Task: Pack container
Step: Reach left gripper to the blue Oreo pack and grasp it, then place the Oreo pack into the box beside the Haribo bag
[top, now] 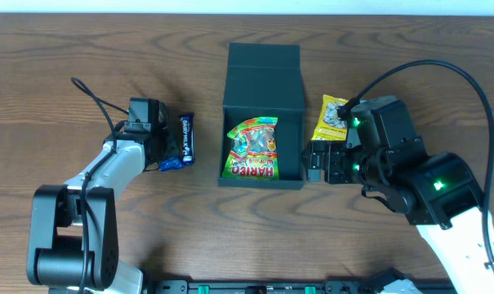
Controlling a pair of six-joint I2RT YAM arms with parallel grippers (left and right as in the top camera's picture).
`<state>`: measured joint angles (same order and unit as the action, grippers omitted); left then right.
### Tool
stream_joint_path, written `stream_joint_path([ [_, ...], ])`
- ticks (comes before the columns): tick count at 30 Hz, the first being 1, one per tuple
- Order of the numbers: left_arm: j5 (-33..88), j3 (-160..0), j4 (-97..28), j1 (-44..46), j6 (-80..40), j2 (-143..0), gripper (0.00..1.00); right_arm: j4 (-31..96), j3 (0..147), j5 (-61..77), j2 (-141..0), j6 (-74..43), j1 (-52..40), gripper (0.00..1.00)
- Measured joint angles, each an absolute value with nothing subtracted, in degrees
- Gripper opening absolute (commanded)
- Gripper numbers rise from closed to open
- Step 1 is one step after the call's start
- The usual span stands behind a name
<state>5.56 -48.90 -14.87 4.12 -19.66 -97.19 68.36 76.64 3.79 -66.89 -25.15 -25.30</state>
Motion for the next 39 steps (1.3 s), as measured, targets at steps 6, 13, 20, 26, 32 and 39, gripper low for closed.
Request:
stream_joint_path([
  [6, 6.0, -49.4, -17.3, 4.1, -19.5, -96.8, 0.07, 68.6, 76.4, 2.8, -65.4, -25.1, -24.9, 0.99],
  [13, 6.0, -57.0, -28.4, 4.4, -18.3, -91.4, 0.06, 69.2, 76.3, 1.4, -54.9, -24.3, -22.4, 0.99],
  [20, 5.5, -62.9, -32.0, 15.0, -16.5, -79.1, 0.06, 71.2, 76.3, -1.3, -46.5, -24.1, -20.8, 0.99],
  [26, 6.0, -62.9, -28.9, 34.3, -19.4, -80.5, 0.06, 74.3, 76.3, -1.5, -46.2, -25.0, -20.8, 0.99],
  [32, 6.0, -62.9, -21.1, 44.4, -22.9, -89.8, 0.06, 75.7, 76.3, 0.0, -46.0, -25.2, -20.8, 0.99],
  [39, 6.7, -62.9, -15.3, 47.0, -30.8, -97.6, 0.06, 77.5, 76.3, 0.4, -45.7, -25.2, -20.8, 0.99],
])
